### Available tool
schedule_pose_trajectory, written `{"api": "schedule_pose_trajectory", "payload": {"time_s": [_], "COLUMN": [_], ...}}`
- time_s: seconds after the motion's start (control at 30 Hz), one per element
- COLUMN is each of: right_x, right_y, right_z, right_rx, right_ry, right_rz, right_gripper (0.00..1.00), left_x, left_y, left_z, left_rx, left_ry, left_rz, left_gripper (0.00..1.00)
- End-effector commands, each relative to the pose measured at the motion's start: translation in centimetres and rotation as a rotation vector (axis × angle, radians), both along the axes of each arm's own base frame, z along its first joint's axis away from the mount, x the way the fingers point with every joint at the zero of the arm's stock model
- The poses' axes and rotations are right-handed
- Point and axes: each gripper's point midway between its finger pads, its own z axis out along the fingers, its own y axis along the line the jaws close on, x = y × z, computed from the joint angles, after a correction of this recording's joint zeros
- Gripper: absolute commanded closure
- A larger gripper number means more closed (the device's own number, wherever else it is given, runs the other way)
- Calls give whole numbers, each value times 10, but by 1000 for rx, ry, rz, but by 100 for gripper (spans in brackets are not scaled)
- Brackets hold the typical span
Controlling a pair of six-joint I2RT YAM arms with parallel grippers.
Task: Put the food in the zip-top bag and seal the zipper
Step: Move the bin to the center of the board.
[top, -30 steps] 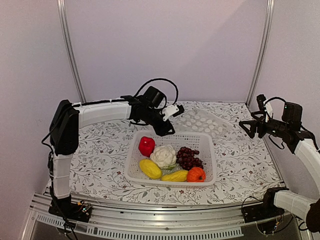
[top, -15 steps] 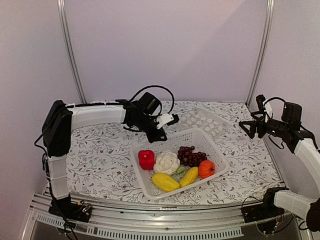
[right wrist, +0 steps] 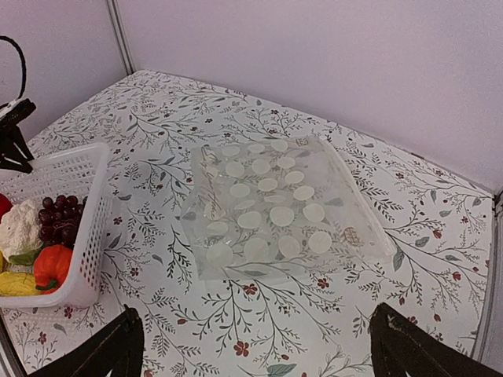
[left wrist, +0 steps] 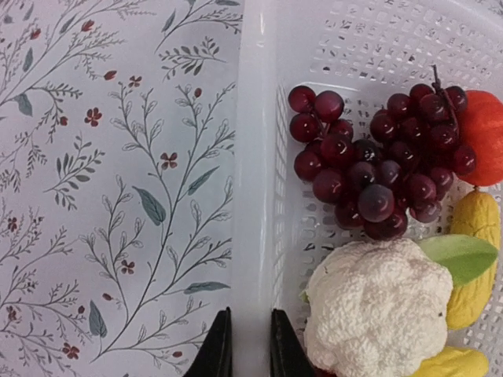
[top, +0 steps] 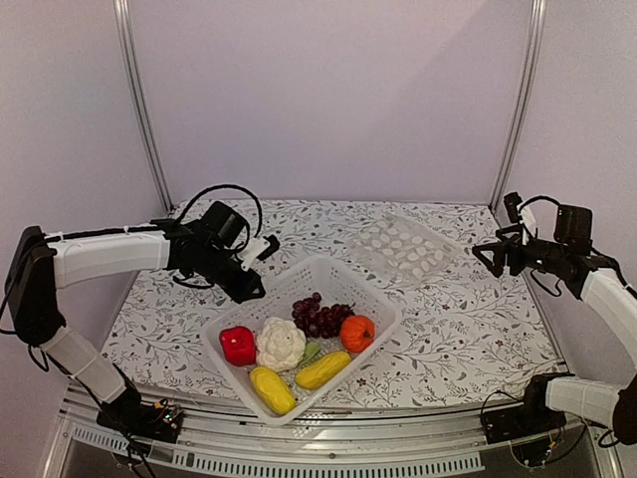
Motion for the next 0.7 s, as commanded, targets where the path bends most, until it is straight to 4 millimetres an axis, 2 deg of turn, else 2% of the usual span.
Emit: {"api": "schedule_pose_trajectory", "payload": {"time_s": [0.0,0.13,0.23,0.3,0.53,0.57,0.6,0.67], "right_x": [12,29,45,63,125,132,141,155], "right_y": [-8,-15,-19,-23,-26,-26,-27,-28], "right_z": [2,3,4,-5,-36,-38,-50,-59], "right_rx": [-1,-18,-34,-52,-22,-17,-12,-9], "right_ry": [23,44,69,107,270,281,314,343], "right_rz": [-44,-82,-93,-96,-77,-78,-77,-77], "right_gripper": [2,7,10,15,31,32,32,33], "left_x": [36,65,86,97,125,126,126,122], "left_y": [27,38,51,60,48,45,43,38], "left_z": [16,18,11,8,14,15,14,16], "left_rx": [-107,-170,-161,-165,-288,-292,-294,-308], "left_ry": [-25,-17,-4,8,19,32,47,80], "left_rz": [309,507,659,750,812,807,800,788], "left_gripper": [100,100,100,100,100,99,92,75]}}
